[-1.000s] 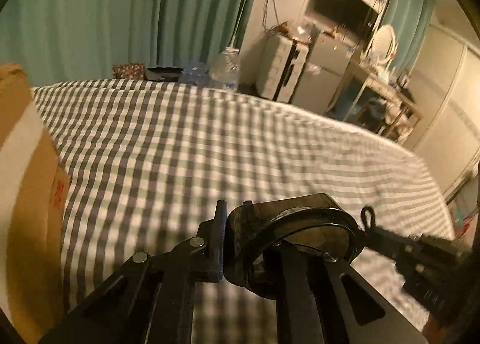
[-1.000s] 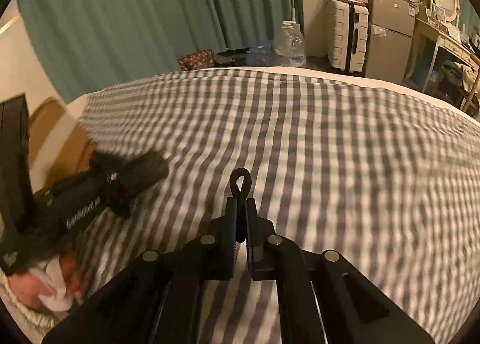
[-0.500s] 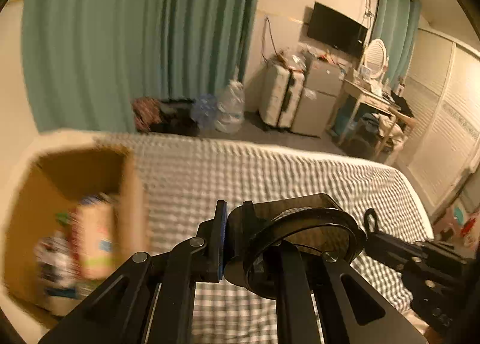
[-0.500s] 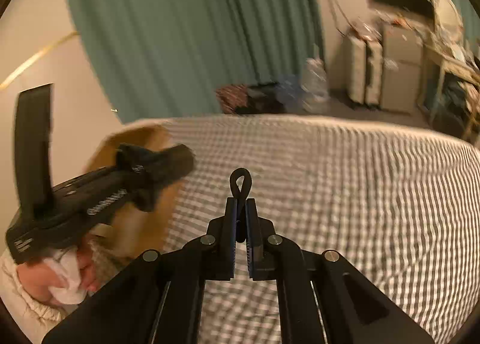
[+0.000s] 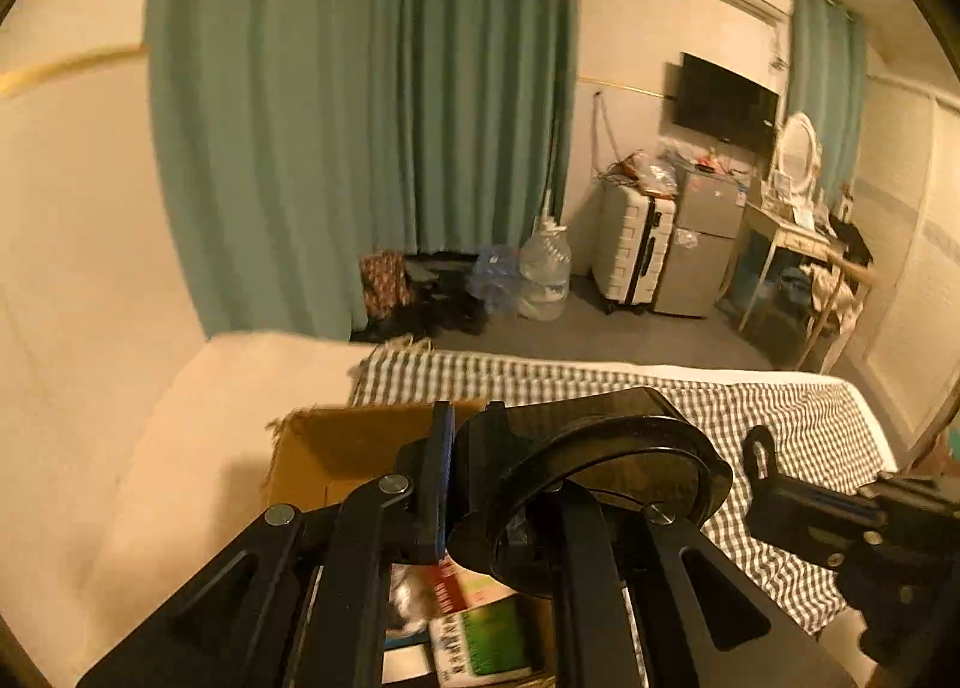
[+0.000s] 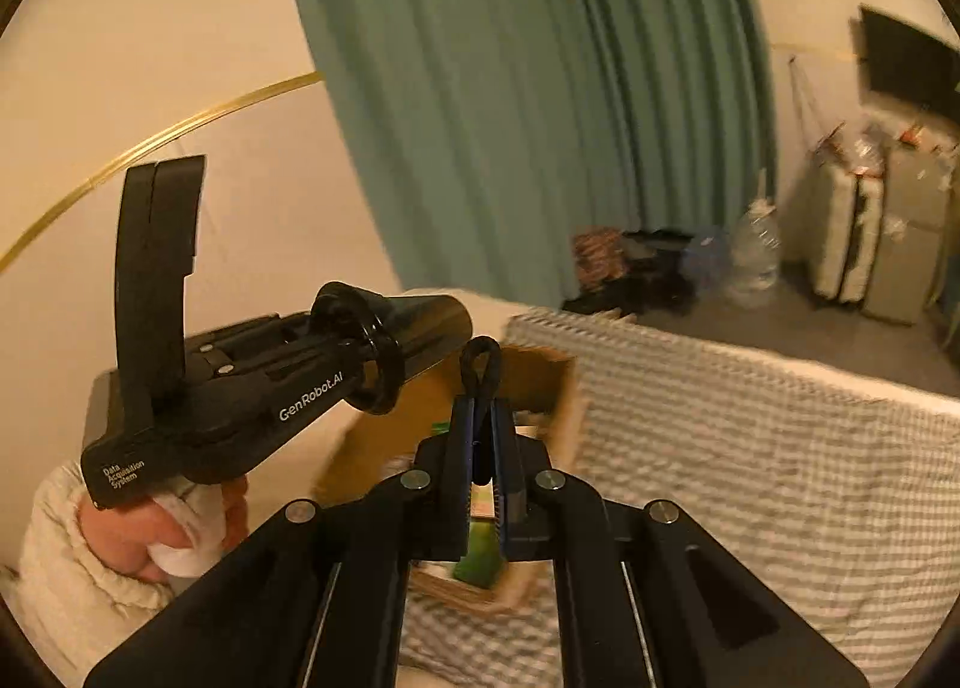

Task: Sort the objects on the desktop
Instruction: 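Carry the black case over the box and open both tools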

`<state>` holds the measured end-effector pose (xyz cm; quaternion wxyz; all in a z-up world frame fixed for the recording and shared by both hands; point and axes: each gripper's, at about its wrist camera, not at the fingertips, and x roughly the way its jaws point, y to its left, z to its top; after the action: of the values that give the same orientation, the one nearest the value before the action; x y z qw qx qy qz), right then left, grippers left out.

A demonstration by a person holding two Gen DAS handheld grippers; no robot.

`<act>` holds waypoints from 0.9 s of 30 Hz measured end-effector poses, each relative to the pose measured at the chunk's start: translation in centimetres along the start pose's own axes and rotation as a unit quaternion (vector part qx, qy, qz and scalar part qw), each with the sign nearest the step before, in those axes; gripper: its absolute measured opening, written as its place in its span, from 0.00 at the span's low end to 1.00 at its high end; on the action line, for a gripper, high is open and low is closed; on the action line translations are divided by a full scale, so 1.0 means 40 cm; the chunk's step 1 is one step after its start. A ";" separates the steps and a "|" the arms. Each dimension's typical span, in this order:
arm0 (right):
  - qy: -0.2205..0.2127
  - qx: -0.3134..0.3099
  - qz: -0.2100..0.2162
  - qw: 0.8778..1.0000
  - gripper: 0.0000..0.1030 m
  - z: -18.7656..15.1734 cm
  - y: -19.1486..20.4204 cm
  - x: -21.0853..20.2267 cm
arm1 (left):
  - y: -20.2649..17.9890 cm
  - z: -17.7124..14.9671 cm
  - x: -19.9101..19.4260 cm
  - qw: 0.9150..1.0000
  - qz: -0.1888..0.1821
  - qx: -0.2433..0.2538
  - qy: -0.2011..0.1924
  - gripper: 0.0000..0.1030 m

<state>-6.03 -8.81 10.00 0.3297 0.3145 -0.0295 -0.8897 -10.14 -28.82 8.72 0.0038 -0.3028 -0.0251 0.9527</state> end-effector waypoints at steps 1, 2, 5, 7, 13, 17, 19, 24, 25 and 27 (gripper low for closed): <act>0.009 0.000 0.004 1.000 0.05 -0.001 0.018 0.034 | 0.032 -0.011 0.012 1.000 0.010 -0.002 0.006 0.10; 0.015 -0.001 0.004 1.000 0.05 -0.005 0.027 0.053 | 0.056 -0.022 0.024 1.000 0.019 0.000 0.013 0.10; 0.049 0.001 0.005 0.999 0.05 -0.016 0.036 0.162 | 0.124 -0.071 0.071 0.999 0.036 -0.004 0.033 0.10; 0.077 0.000 -0.002 0.997 0.05 -0.040 0.037 0.237 | 0.155 -0.125 0.113 0.998 0.033 -0.013 0.050 0.10; 0.137 0.026 -0.008 0.990 0.05 -0.120 0.011 0.394 | 0.211 -0.230 0.238 0.994 0.020 -0.015 0.108 0.10; 0.153 0.039 0.011 0.987 0.22 -0.153 -0.013 0.430 | 0.218 -0.253 0.252 0.995 0.009 -0.011 0.104 0.36; 0.140 0.033 0.001 0.990 0.48 -0.149 -0.012 0.416 | 0.224 -0.259 0.253 0.994 0.026 -0.009 0.104 0.84; 0.091 0.038 -0.033 0.995 0.71 -0.120 -0.051 0.350 | 0.225 -0.246 0.204 0.998 0.034 -0.005 0.060 0.92; 0.086 0.033 -0.042 0.995 0.71 -0.118 -0.053 0.333 | 0.220 -0.239 0.188 0.998 0.034 -0.007 0.054 0.92; 0.073 0.021 -0.063 0.995 0.71 -0.119 -0.045 0.289 | 0.202 -0.221 0.153 0.999 0.031 -0.010 0.044 0.92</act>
<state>-11.07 -13.65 -0.51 0.2672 0.3863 -0.0042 -0.8828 -9.95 -36.36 -2.42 -0.0275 -0.3449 -0.0255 0.9379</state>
